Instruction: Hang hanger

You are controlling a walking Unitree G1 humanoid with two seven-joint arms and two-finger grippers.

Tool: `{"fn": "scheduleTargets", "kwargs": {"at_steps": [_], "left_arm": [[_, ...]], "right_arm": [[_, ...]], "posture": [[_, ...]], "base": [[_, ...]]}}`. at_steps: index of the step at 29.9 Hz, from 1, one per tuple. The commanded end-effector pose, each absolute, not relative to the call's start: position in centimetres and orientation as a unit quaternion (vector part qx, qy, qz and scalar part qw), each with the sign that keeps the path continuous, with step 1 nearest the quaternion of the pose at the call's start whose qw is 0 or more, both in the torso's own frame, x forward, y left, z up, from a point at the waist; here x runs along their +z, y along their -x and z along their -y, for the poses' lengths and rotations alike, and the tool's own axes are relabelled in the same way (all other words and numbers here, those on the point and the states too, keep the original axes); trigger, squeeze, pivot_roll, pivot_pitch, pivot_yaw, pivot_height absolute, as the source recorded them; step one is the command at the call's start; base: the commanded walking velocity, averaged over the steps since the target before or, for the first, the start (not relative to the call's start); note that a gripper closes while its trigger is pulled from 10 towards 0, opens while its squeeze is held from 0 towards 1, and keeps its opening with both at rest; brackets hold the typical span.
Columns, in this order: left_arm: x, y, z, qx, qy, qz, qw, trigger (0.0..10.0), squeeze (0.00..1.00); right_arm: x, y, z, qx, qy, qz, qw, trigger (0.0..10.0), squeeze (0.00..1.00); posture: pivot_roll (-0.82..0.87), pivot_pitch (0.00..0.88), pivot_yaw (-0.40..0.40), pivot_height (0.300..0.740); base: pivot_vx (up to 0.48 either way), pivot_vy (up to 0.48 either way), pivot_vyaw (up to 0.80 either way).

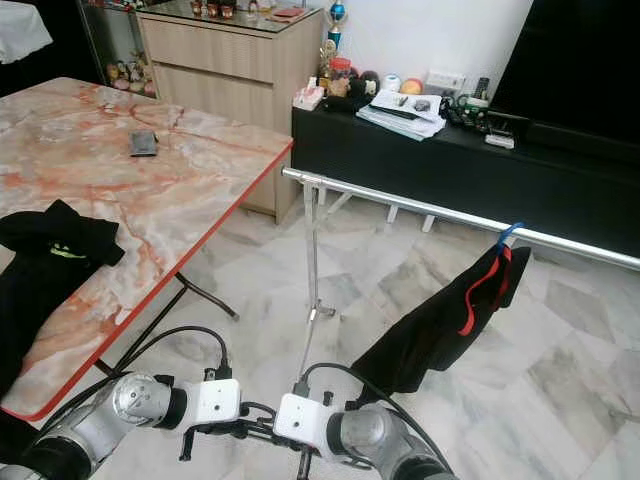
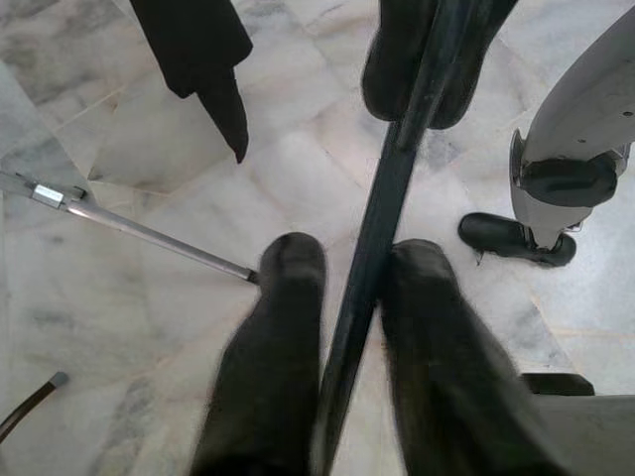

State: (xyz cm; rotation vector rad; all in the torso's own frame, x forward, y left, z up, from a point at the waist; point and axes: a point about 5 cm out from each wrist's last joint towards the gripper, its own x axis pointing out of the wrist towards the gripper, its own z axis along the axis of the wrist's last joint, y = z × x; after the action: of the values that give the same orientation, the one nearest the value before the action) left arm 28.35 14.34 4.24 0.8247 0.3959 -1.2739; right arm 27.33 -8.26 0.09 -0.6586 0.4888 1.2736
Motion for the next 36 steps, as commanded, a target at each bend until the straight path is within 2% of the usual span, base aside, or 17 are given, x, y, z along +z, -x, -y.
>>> {"fn": "scheduleTargets", "kwargs": {"at_steps": [1,6,11,14,16,17,18,19,20,21,24,28,30,34,35,36], "left_arm": [[5.2,-28.9,-14.6,-0.570,-0.368,-0.163,0.716,10.0,1.00],[5.4,-28.8,-14.9,-0.572,-0.365,-0.164,0.716,10.0,1.00],[5.4,-28.5,-15.5,-0.579,-0.363,-0.170,0.710,10.0,1.00],[5.2,-28.2,-15.7,-0.581,-0.369,-0.174,0.704,10.0,1.00],[5.0,-28.2,-16.0,-0.573,-0.371,-0.182,0.707,10.0,1.00],[4.8,-28.2,-16.3,-0.562,-0.371,-0.190,0.715,10.0,0.20],[4.7,-28.2,-16.4,-0.556,-0.370,-0.194,0.719,10.0,0.20],[4.4,-28.1,-16.6,-0.544,-0.365,-0.197,0.730,10.0,0.00],[4.2,-28.1,-16.7,-0.535,-0.361,-0.199,0.737,10.0,0.00],[3.7,-28.1,-16.9,-0.512,-0.355,-0.200,0.756,10.0,0.00],[1.8,-27.3,-17.7,-0.455,-0.322,-0.225,0.799,10.0,0.00],[-0.6,-25.7,-18.4,-0.392,-0.276,-0.263,0.837,10.0,0.00],[-1.7,-25.0,-19.0,-0.330,-0.203,-0.288,0.876,10.0,0.00],[-3.2,-23.7,-20.9,-0.205,-0.181,-0.314,0.909,10.0,0.00],[-3.2,-23.7,-20.9,-0.205,-0.181,-0.314,0.909,10.0,0.00],[-3.5,-23.4,-21.8,-0.155,-0.167,-0.323,0.918,10.0,0.00]], "right_arm": [[-1.1,-26.2,9.3,0.588,0.306,-0.260,0.702,0.0,0.00],[-1.8,-25.8,10.5,0.580,0.319,-0.286,0.693,0.0,0.00],[-2.7,-24.9,12.9,0.565,0.319,-0.327,0.687,0.0,0.00],[-3.1,-24.6,14.1,0.547,0.321,-0.346,0.692,0.0,0.00],[-3.2,-24.6,15.0,0.518,0.316,-0.361,0.708,0.0,0.00],[-3.4,-24.8,15.7,0.483,0.314,-0.375,0.727,0.0,0.00],[-3.5,-24.9,15.9,0.468,0.312,-0.380,0.734,0.0,0.00],[-3.4,-25.1,16.1,0.438,0.294,-0.382,0.759,0.0,0.00],[-3.4,-25.2,16.2,0.418,0.280,-0.383,0.775,0.0,0.00],[-3.4,-25.6,16.3,0.378,0.246,-0.385,0.805,0.0,0.00],[-3.5,-25.8,16.6,0.289,0.166,-0.392,0.858,0.0,0.00],[-3.9,-25.5,16.6,0.236,0.114,-0.399,0.879,0.0,0.00],[-4.1,-25.4,16.9,0.203,0.115,-0.399,0.887,0.0,0.00],[-3.9,-25.8,17.3,0.135,0.080,-0.381,0.911,0.0,0.00],[-3.9,-25.8,17.3,0.135,0.080,-0.381,0.911,0.0,0.00],[-3.7,-25.9,17.4,0.124,0.076,-0.372,0.917,0.0,0.00]], "posture": [[0.22,0.051,-0.105,0.740],[0.22,0.051,-0.106,0.740],[0.21,0.052,-0.104,0.740],[0.21,0.053,-0.102,0.740],[0.21,0.053,-0.102,0.740],[0.21,0.052,-0.100,0.740],[0.21,0.052,-0.100,0.740],[0.20,0.050,-0.099,0.740],[0.20,0.050,-0.099,0.740],[0.20,0.049,-0.096,0.740],[0.19,0.048,-0.092,0.740],[0.18,0.047,-0.085,0.740],[0.18,0.045,-0.082,0.740],[0.14,0.043,-0.073,0.740],[0.14,0.043,-0.073,0.740],[0.15,0.043,-0.073,0.740]], "base": [[0.000,0.000,0.00],[0.000,0.000,0.00],[0.000,0.000,0.00],[0.000,0.000,0.00],[0.000,0.000,0.00],[0.000,0.000,0.00],[0.000,0.000,0.00],[0.000,0.000,0.00],[0.000,0.000,0.00],[0.000,0.000,0.00],[0.000,0.000,0.00],[0.000,0.000,0.00],[0.000,0.000,0.00],[0.000,0.000,0.00],[0.000,0.000,0.00],[0.000,0.000,0.00]]}}
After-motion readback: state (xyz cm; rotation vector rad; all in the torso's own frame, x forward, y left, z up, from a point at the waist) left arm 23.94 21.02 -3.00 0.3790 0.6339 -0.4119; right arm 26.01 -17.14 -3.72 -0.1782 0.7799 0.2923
